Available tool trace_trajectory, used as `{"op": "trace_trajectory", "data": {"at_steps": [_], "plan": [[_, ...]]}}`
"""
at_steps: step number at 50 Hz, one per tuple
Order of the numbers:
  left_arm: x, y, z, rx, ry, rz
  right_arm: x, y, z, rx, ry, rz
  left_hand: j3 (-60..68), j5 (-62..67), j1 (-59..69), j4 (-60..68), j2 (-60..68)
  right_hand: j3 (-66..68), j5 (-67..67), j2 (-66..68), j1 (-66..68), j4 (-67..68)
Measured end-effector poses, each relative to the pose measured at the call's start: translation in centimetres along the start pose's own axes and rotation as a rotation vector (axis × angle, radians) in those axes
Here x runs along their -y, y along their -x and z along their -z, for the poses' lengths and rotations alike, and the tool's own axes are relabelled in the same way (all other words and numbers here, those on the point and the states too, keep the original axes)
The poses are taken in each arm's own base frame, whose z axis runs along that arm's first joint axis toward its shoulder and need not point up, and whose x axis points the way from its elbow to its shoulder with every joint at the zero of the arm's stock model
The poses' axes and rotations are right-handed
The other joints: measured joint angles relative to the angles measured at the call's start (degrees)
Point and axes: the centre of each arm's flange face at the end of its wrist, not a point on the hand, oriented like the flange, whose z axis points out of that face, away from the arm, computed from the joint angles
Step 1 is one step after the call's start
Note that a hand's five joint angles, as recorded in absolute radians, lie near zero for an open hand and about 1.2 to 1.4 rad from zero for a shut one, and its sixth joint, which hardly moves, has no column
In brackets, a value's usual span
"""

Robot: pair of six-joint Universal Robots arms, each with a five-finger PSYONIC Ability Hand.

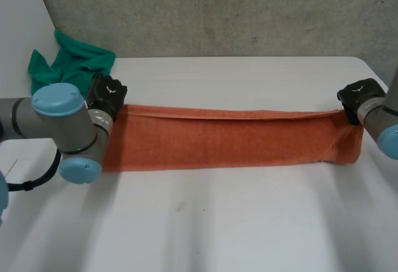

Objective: Fold the laundry.

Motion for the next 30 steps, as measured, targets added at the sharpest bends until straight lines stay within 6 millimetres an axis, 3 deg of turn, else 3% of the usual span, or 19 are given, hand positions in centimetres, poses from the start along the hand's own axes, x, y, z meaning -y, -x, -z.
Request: {"op": "trace_trajectory", "data": {"at_steps": [6,8,9,10,11,12,18,19,25,30], "plan": [[-0.4,-1.2,-1.2,0.0,-0.053,-0.002,0.0,1.0,-1.7,-0.027,-0.009,0.002,-0.5,-0.5,-0.7,-0.5,-1.0,0.0,0.0,0.0,0.0,0.0],[-0.4,-1.5,-1.3,-0.007,-0.062,-0.003,0.0,1.1,-2.0,-0.039,-0.007,0.002,-0.5,-0.5,-0.7,-0.5,-1.0,-5.7,-5.3,-5.8,-5.1,-6.1],[-0.5,-1.7,-1.3,-0.012,-0.068,-0.003,0.0,1.1,-2.2,-0.046,-0.006,0.001,-16.5,-15.2,-16.7,-16.8,-16.8,-10.4,-8.6,-10.5,-8.7,-9.8],[-0.5,-2.0,-1.3,-0.019,-0.081,-0.003,0.1,1.1,-2.4,-0.062,-0.004,0.0,-24.8,-23.6,-26.5,-25.4,-26.5,-18.2,-17.0,-19.7,-17.0,-18.6],[-0.4,-2.1,-1.3,-0.021,-0.094,-0.004,0.3,1.1,-2.4,-0.075,-0.003,-0.002,-38.8,-36.7,-41.5,-38.5,-39.6,-39.0,-37.5,-40.8,-36.5,-39.2],[-0.3,-2.3,-1.3,-0.018,-0.109,-0.003,0.5,0.9,-2.5,-0.093,-0.002,-0.007,-50.3,-48.6,-52.2,-51.5,-51.7,-49.1,-47.7,-49.7,-43.0,-49.5],[1.1,-1.3,-1.2,0.046,-0.178,0.002,2.4,-1.1,-1.7,-0.171,-0.03,-0.061,-56.3,-53.5,-53.8,-57.2,-56.9,-55.1,-53.5,-54.8,-45.4,-54.6],[2.1,-0.2,-1.1,0.096,-0.206,0.007,3.7,-2.4,-1.0,-0.202,-0.059,-0.098,-56.3,-53.5,-53.8,-57.2,-56.9,-55.1,-53.5,-54.8,-45.4,-54.6],[4.5,3.0,0.1,0.205,-0.238,0.022,7.4,-6.0,2.3,-0.249,-0.157,-0.182,-56.3,-53.5,-53.8,-57.2,-56.9,-55.1,-53.5,-54.8,-45.4,-54.6],[5.8,4.9,2.3,0.221,-0.226,0.034,8.6,-7.5,5.2,-0.212,-0.188,-0.19,-56.3,-53.5,-53.8,-57.2,-56.9,-55.1,-53.5,-54.8,-45.4,-54.6]]}}
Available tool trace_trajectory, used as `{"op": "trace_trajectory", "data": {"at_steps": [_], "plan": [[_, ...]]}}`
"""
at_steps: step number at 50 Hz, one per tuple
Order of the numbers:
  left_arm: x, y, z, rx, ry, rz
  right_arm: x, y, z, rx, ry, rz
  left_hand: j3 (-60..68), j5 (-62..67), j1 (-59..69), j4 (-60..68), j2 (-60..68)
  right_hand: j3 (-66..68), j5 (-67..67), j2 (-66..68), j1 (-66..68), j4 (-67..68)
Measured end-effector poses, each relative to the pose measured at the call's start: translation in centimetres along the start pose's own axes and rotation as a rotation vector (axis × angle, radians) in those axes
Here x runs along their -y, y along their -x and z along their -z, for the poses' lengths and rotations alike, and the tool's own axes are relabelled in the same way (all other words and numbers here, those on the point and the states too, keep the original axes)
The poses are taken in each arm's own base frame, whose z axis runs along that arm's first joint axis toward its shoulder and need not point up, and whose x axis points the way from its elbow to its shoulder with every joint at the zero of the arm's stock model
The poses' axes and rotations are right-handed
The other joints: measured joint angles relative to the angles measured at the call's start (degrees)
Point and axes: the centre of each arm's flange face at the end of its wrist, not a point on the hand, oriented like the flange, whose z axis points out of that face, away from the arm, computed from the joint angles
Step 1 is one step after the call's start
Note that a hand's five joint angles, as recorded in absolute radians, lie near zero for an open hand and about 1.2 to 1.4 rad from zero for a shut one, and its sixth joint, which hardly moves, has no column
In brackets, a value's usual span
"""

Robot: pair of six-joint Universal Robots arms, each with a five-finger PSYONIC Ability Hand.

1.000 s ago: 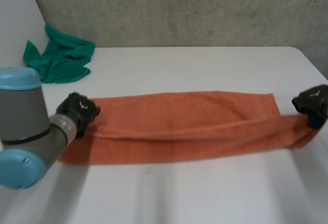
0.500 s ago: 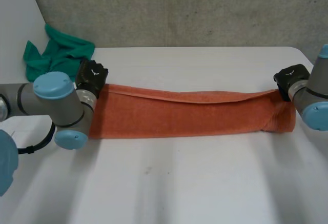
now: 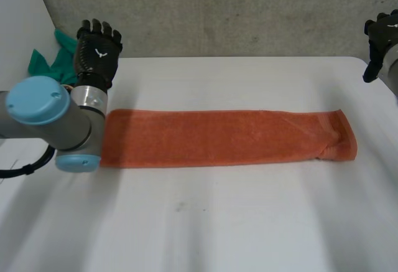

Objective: Fold the laundry.

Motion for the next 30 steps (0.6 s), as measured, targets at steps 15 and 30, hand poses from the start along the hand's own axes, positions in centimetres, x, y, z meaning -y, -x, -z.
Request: {"op": "trace_trajectory", "data": {"at_steps": [15,30], "plan": [[1.1,0.1,7.4,-0.165,0.138,0.264,-7.9,2.3,6.0,0.323,0.278,-0.126,0.0,0.0,0.0,0.0,0.0,8.9,6.9,8.0,6.4,7.2],[0.2,-1.8,8.8,-0.217,0.188,0.369,-13.3,4.4,4.7,0.294,0.252,-0.228,-0.3,0.0,-0.2,-0.3,-0.3,18.2,15.7,17.7,14.2,16.7]]}}
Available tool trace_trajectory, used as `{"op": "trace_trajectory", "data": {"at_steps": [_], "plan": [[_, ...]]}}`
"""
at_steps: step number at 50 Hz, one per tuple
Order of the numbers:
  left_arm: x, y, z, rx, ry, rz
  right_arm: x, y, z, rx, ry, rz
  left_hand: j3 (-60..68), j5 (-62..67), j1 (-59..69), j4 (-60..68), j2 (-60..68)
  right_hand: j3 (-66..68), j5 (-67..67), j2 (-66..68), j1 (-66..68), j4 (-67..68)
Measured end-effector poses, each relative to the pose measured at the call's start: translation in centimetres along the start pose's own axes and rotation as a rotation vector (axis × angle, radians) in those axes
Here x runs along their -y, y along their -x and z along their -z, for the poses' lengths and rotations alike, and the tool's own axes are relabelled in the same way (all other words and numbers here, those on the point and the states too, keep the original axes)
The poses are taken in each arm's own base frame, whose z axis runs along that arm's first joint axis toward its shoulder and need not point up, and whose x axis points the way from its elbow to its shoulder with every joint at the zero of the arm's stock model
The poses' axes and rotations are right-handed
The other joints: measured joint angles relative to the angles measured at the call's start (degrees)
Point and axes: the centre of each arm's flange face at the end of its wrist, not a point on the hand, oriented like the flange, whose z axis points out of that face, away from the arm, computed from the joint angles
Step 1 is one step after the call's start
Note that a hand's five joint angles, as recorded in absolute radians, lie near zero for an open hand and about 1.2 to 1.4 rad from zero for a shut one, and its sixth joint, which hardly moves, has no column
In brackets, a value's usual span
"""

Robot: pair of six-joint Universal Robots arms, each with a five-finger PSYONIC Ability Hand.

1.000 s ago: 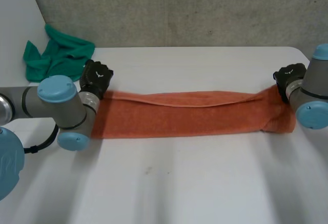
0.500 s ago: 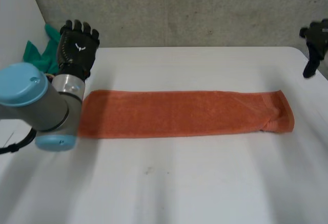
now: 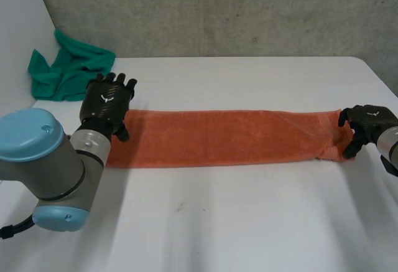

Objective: Fold the laundry.

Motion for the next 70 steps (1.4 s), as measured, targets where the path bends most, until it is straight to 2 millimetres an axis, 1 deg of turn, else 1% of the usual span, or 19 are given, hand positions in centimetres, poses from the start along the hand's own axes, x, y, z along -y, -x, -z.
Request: {"op": "trace_trajectory", "data": {"at_steps": [9,11,16,21,28,30,32,34,38,41,46,52,53,55,56,57,58,62,70], "plan": [[-0.5,-0.2,0.0,-0.007,0.016,-0.009,-1.8,0.5,-1.2,0.012,0.041,0.004,0.0,0.0,0.0,0.0,0.0,6.0,5.5,6.0,5.7,6.0],[-0.6,-0.3,0.1,-0.009,0.019,-0.01,-1.9,0.4,-1.4,0.01,0.041,0.005,0.0,0.0,0.0,0.0,0.0,28.2,27.6,28.8,25.1,28.6],[-0.7,-0.3,0.1,-0.01,0.022,-0.011,-1.7,0.0,-1.7,-0.002,0.033,0.009,0.0,0.0,0.0,0.0,0.0,36.7,35.8,36.7,30.4,37.2],[-0.8,-0.3,0.1,-0.01,0.023,-0.011,-1.3,-1.7,-2.2,-0.047,0.023,0.037,0.0,0.0,0.0,0.0,0.0,37.0,36.1,36.7,30.4,37.9],[-0.7,-0.3,0.2,-0.011,0.026,-0.012,-1.2,-7.1,-2.6,-0.214,0.062,0.245,0.0,0.0,0.0,0.0,0.0,37.0,36.1,36.7,30.4,37.9],[-0.8,-0.4,0.3,-0.014,0.031,-0.013,-1.2,-10.2,-2.4,-0.322,0.111,0.403,0.0,0.0,0.0,0.0,0.0,37.0,36.1,36.7,30.4,37.9],[-0.8,-0.4,0.3,-0.014,0.031,-0.013,-1.2,-10.2,-2.4,-0.322,0.111,0.403,0.0,0.0,0.0,0.0,0.0,37.0,36.1,36.7,30.4,37.9],[-0.8,-0.4,0.4,-0.017,0.037,-0.013,-0.6,-12.2,-2.3,-0.405,0.132,0.511,0.0,0.0,0.0,0.0,0.0,37.0,36.4,36.7,30.4,37.9],[-0.8,-0.4,0.5,-0.019,0.04,-0.014,1.3,-12.3,-2.3,-0.443,0.079,0.562,0.0,0.0,0.0,0.0,0.0,37.0,36.8,36.7,30.4,37.9],[-0.7,-0.5,0.6,-0.02,0.04,-0.014,3.3,-10.6,-2.2,-0.421,0.002,0.574,0.0,0.0,0.0,0.0,0.0,37.0,36.9,36.7,30.4,37.9],[-0.7,-0.5,0.7,-0.019,0.04,-0.014,7.5,-3.7,-1.3,-0.27,-0.2,0.601,0.0,0.0,0.0,0.0,0.0,37.0,37.2,36.7,30.4,37.9],[-0.6,-0.3,0.7,-0.014,0.038,-0.014,10.6,8.0,1.7,0.043,-0.445,0.661,0.0,0.0,0.0,0.0,0.0,37.1,37.2,37.0,30.4,37.9],[-0.5,-0.3,0.7,-0.012,0.037,-0.014,10.9,11.2,2.8,0.137,-0.504,0.679,0.0,0.0,0.0,0.0,0.0,37.2,37.2,37.0,30.4,37.9],[-0.5,-0.2,0.6,-0.01,0.037,-0.014,10.9,15.3,4.3,0.257,-0.575,0.703,0.0,0.0,0.0,0.0,0.0,37.3,37.2,37.0,30.4,37.9],[-0.5,-0.2,0.6,-0.01,0.037,-0.014,10.9,15.3,4.3,0.257,-0.575,0.703,0.0,0.0,0.0,0.0,0.0,37.3,37.2,37.0,30.4,37.9],[-0.5,-0.2,0.7,-0.01,0.037,-0.014,10.6,18.2,5.5,0.344,-0.623,0.719,0.0,0.0,0.0,0.0,0.0,37.3,37.2,37.0,30.4,37.9],[-0.5,-0.2,0.7,-0.01,0.037,-0.014,10.6,18.2,5.5,0.344,-0.623,0.719,0.0,0.0,0.0,0.0,0.0,37.3,37.2,37.0,30.4,37.9],[-0.5,-0.2,0.7,-0.009,0.038,-0.014,8.8,25.2,8.3,0.556,-0.716,0.75,0.0,0.0,0.0,0.0,0.0,37.3,37.2,37.0,30.4,37.9],[-0.7,-0.3,0.7,-0.013,0.041,-0.014,5.0,31.2,9.4,0.716,-0.717,0.77,0.0,0.0,0.0,0.0,0.0,35.7,35.7,35.5,28.7,36.3]]}}
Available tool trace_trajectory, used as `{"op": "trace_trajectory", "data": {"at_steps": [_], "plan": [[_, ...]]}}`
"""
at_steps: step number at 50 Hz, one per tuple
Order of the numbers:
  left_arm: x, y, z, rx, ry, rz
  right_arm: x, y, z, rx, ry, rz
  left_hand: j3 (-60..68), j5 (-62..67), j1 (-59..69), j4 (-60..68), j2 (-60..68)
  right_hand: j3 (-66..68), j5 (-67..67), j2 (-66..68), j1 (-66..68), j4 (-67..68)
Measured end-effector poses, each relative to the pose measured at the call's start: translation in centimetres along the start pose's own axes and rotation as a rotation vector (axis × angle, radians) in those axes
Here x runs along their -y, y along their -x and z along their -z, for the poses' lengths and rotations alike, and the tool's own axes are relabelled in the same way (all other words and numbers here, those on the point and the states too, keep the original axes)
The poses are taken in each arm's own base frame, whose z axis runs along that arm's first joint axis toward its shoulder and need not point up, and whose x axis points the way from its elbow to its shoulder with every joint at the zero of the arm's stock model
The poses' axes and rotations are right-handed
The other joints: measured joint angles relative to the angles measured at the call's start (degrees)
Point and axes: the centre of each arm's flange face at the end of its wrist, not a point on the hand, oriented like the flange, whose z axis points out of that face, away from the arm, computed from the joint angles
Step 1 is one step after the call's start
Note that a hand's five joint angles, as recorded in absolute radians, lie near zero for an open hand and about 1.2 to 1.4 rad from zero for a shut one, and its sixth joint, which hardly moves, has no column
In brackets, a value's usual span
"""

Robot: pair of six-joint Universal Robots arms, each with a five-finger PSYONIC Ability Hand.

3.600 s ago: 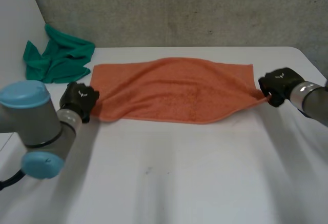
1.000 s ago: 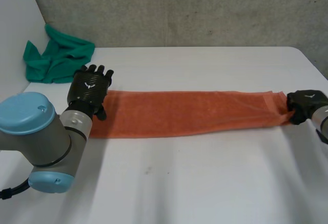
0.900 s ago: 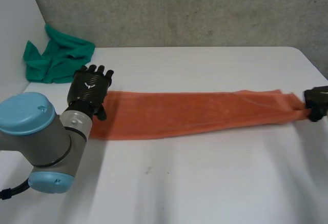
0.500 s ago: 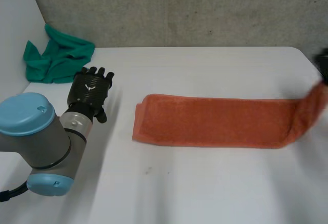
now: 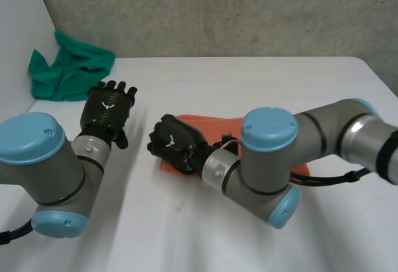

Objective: Fold the laundry.

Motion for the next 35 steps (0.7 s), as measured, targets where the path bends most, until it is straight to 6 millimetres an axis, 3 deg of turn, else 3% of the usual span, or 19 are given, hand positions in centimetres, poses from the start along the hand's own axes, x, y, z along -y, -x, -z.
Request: {"op": "trace_trajectory", "data": {"at_steps": [2,4,5,8,11,12,14,16,18,25,31,32,35], "plan": [[-0.1,-0.1,0.0,-0.002,0.001,0.0,-0.2,0.3,-0.3,-0.002,0.011,-0.008,0.0,0.0,0.0,0.0,0.0,-20.3,-18.9,-20.5,-18.7,-20.3],[-0.1,-0.1,-0.1,-0.003,0.0,0.0,-0.3,0.2,-0.4,-0.016,0.027,-0.02,0.0,0.0,0.0,0.0,0.0,-21.4,-20.0,-22.9,-19.9,-21.4],[-0.1,-0.1,-0.1,-0.004,-0.001,0.0,-0.4,-0.1,-0.4,-0.029,0.038,-0.03,0.0,0.0,0.0,0.0,0.0,-40.9,-39.2,-42.6,-36.9,-40.7],[0.2,-0.2,-0.3,-0.007,-0.012,0.002,-0.5,-2.7,0.4,-0.141,0.114,-0.14,0.0,0.0,0.0,0.0,0.0,-54.0,-51.4,-53.4,-43.0,-53.1],[0.7,-0.4,-0.4,-0.012,-0.03,0.005,-0.9,-4.6,1.6,-0.22,0.171,-0.243,0.0,0.0,0.0,0.0,0.0,-54.0,-51.4,-53.4,-43.0,-53.1],[1.3,-0.8,-0.5,-0.02,-0.052,0.007,-1.5,-6.3,3.0,-0.284,0.223,-0.342,0.0,0.0,0.0,0.0,0.0,-54.0,-51.4,-53.4,-43.0,-53.1],[2.4,-1.4,-0.4,-0.036,-0.086,0.011,-2.4,-7.7,4.7,-0.34,0.279,-0.448,0.0,0.0,0.0,0.0,0.0,-54.0,-51.4,-53.4,-43.0,-53.1],[2.7,-1.7,-0.4,-0.041,-0.096,0.012,-2.7,-8.0,5.2,-0.356,0.296,-0.479,0.0,0.0,0.0,0.0,0.0,-54.0,-51.4,-53.4,-43.0,-53.1],[4.0,-2.8,-0.3,-0.066,-0.139,0.016,-4.7,-8.9,7.8,-0.403,0.389,-0.602,0.0,0.0,0.0,0.0,0.0,-54.0,-51.4,-53.4,-43.0,-53.1],[5.1,-5.2,-0.3,-0.118,-0.176,0.017,-10.2,-8.3,12.5,-0.438,0.599,-0.704,0.0,0.0,0.0,0.0,0.0,-48.4,-47.2,-47.8,-39.4,-49.1],[4.7,-6.6,0.0,-0.15,-0.172,0.01,-13.6,-7.3,14.9,-0.437,0.697,-0.682,0.0,0.0,0.0,0.0,0.0,-36.3,-36.1,-35.2,-28.2,-36.7],[4.7,-6.7,0.0,-0.153,-0.171,0.009,-14.2,-7.2,15.3,-0.442,0.71,-0.67,0.0,0.0,0.0,0.0,0.0,-17.1,-18.0,-16.4,-14.7,-18.1],[4.6,-6.8,0.1,-0.157,-0.167,0.008,-15.1,-7.3,15.8,-0.46,0.725,-0.65,0.0,0.0,0.0,0.0,0.0,-2.3,-3.4,-3.0,-8.6,-2.5]]}}
